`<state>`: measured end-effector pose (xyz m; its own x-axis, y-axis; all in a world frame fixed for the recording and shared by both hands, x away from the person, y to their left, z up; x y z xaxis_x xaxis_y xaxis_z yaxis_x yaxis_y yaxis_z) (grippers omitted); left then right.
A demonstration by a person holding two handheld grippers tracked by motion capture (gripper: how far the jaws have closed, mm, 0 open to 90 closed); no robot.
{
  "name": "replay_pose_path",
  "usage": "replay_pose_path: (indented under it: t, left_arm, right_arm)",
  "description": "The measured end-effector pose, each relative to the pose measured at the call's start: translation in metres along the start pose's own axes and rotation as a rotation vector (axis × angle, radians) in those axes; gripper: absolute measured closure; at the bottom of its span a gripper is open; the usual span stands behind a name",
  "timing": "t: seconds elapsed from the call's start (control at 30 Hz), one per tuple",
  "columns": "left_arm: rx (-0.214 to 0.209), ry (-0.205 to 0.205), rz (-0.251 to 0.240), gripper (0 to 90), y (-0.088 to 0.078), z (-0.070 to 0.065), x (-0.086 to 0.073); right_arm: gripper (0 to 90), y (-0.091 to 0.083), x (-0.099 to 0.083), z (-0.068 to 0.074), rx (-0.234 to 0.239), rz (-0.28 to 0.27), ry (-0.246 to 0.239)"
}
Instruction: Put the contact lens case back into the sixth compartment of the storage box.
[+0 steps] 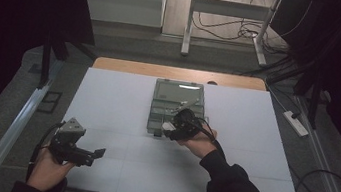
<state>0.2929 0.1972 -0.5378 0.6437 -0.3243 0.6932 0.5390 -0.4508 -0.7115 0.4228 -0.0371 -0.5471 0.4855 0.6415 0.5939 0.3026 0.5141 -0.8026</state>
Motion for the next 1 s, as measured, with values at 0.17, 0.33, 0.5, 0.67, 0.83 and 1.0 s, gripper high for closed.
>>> replay_pose_path:
  t: [0.17,0.33,0.5,0.67,0.83,1.0]
  left_arm:
    - [0.000,0.000,0.000,0.0,0.000,0.000,0.000]
    - [-0.001,0.000,0.000,0.0,0.000,0.000,0.000]
    - [-0.002,0.000,0.000,0.0,0.000,0.000,0.000]
    - [-0.003,0.000,0.001,0.0,0.000,0.000,0.000]
    - [-0.004,0.001,0.000,0.0,0.000,0.000,0.000]
    - [-0.004,0.002,0.001,0.0,0.000,0.000,0.000]
  right_arm:
    - [48.8,0.004,0.005,-0.006,-0.015,-0.011,0.008]
    - [48.8,0.008,0.008,-0.009,-0.023,-0.014,0.014]
    - [48.8,0.013,0.012,-0.013,-0.034,-0.018,0.019]
    - [48.8,0.018,0.017,-0.017,-0.041,-0.023,0.025]
    - [48.8,0.024,0.020,-0.019,-0.052,-0.027,0.026]
    - [48.7,0.029,0.019,-0.021,-0.066,-0.026,0.028]
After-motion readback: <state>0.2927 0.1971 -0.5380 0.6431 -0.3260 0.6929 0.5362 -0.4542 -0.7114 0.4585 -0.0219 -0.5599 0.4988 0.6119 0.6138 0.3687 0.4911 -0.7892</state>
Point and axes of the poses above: each handheld gripper's, and its own axes: y roughly forward along the jaws, x roughly out of its top, z roughly to its left, the point moved 10 cm from there along y, roughly forward along the jaws, and after that the axes turned 1 degree about y, right-handed, at the moved point
